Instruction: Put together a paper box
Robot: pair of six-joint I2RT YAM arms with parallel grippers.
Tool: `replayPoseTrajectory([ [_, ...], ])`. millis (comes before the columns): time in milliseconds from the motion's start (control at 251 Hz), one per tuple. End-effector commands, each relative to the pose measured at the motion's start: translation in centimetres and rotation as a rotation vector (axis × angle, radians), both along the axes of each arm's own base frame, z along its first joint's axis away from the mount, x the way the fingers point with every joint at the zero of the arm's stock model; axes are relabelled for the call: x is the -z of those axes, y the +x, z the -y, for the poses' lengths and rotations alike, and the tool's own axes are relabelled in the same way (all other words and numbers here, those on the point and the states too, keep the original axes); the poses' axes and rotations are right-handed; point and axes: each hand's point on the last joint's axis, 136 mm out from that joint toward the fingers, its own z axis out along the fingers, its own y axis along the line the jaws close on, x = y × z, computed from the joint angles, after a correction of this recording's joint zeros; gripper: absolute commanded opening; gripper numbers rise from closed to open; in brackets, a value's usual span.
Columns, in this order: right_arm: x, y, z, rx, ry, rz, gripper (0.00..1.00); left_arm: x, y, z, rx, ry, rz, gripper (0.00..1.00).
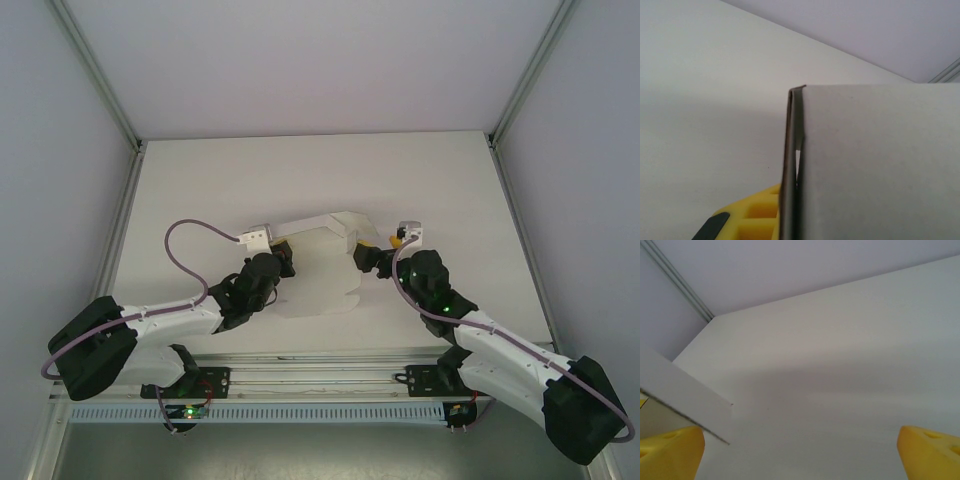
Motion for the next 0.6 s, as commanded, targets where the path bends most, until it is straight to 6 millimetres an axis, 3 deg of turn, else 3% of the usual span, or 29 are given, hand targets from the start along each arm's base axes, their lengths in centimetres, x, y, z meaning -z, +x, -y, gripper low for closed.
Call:
replayPoseTrajectory([
  [0,-1.4,0.6,-0.5,0.002,-0.014,0.040,0.98,0.1,0.0,0.4,0.021,-0.013,0.008,0.00],
  [200,-1.3,1.5,-2.1,-0.012,-0.065,0.034,0.98,0.1,0.2,1.2,0.039,-0.040,0.006,0.00],
  [415,1.1,2.0,-4.4,-0.067,-0.180,-0.026,0.98,-0.1,0.4,1.2,0.032,-0.048,0.016,0.00],
  [595,3.0,2.5,-3.9,-0.003,-0.334,-0.088,0.98,-0.4,0.2,1.0,0.027,-0.064,0.028,0.00],
])
